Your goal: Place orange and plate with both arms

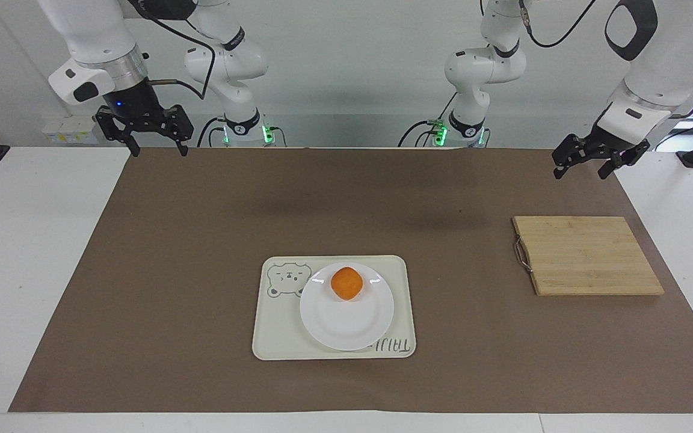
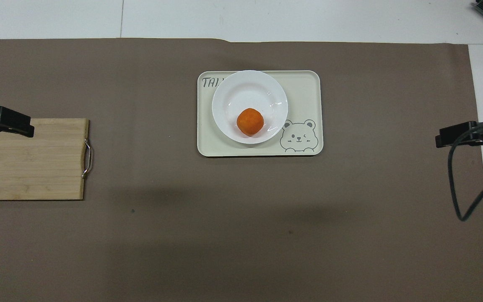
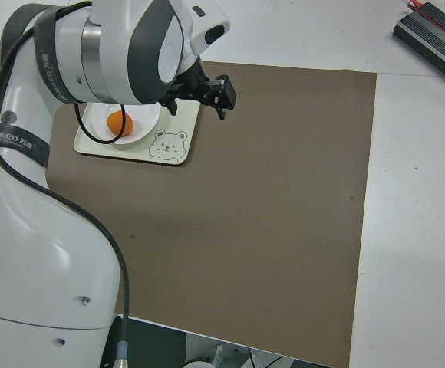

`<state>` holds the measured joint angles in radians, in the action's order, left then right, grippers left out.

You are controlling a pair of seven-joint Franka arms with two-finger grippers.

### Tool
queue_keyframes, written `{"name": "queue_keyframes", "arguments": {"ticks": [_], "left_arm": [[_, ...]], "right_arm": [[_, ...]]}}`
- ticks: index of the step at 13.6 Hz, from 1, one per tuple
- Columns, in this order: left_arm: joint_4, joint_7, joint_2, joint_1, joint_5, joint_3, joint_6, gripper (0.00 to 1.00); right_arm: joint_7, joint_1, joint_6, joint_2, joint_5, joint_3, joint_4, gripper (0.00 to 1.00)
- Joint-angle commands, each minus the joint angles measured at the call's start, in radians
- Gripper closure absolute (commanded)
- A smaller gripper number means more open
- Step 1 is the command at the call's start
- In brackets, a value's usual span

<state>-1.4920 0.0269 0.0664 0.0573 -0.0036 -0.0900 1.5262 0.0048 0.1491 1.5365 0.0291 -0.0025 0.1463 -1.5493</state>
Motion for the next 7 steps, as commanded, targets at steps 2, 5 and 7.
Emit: {"name": "queue_keyframes", "arguments": {"ticks": [2, 5, 7], "left_arm": [[0.007, -0.010, 0.004, 0.003, 0.002, -0.001, 0.003, 0.00], [0.009, -0.010, 0.004, 0.003, 0.002, -0.001, 0.003, 0.00], [0.007, -0.010, 0.004, 0.003, 0.002, -0.001, 0.003, 0.00]], "right_arm": [[-0.066, -0.014, -0.015, 0.008, 0.024, -0.002, -0.003, 0.00], [-0.105, -0.014, -0.012, 0.034, 0.022, 0.001, -0.046, 0.00], [-0.097, -0.014, -0.010, 0.034, 0.022, 0.001, -0.046, 0.00]]}}
